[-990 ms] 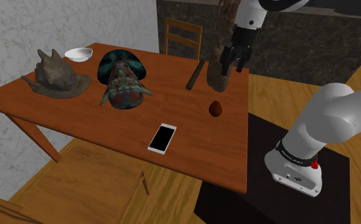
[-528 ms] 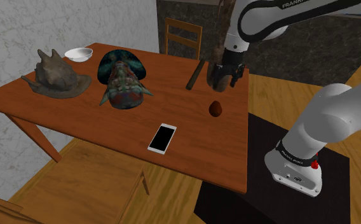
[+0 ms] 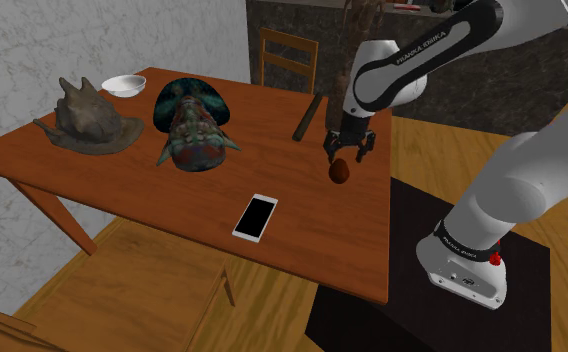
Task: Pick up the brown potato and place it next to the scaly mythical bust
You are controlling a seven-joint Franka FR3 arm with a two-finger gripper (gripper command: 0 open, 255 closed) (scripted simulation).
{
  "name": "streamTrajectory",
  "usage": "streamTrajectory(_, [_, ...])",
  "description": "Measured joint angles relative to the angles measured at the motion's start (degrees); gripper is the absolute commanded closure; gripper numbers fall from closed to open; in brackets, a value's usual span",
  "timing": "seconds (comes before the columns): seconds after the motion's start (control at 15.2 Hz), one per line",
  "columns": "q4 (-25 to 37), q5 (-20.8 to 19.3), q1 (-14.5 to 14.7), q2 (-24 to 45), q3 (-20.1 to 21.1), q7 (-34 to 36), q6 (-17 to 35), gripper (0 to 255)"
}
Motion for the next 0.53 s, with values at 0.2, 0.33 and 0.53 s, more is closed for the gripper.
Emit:
streamTrajectory(0.2, [-0.4,0.9,0.1,4.0,0.1,0.4,4.3,0])
streamTrajectory(0.33, [-0.9,1.5,0.3,5.8,0.1,0.1,6.6,0])
streamTrajectory(0.53, [-1.4,2.4,0.8,7.8,0.3,-0.3,9.2,0])
